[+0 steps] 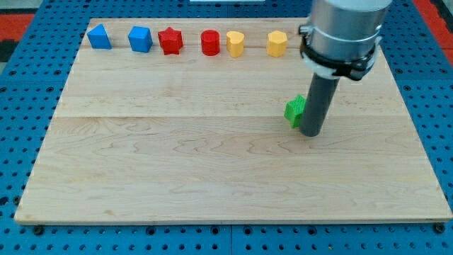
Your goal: Push the green star to the green circle
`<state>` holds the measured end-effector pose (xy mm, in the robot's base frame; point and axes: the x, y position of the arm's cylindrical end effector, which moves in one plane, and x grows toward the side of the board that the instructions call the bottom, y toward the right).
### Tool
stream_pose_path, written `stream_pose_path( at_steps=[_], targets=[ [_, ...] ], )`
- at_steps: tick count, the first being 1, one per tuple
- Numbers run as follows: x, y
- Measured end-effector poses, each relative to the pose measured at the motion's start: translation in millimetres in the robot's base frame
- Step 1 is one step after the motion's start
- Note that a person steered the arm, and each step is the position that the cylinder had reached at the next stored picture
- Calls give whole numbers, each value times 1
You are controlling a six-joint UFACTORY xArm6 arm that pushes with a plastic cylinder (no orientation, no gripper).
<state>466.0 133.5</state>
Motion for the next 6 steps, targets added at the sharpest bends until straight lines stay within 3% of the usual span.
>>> stream_pose_path(
  at_steps=[1,3,4,6],
  targets=[
    [-40,1],
    [-27,-14],
    [-40,-44],
    [-127,-11]
  ],
)
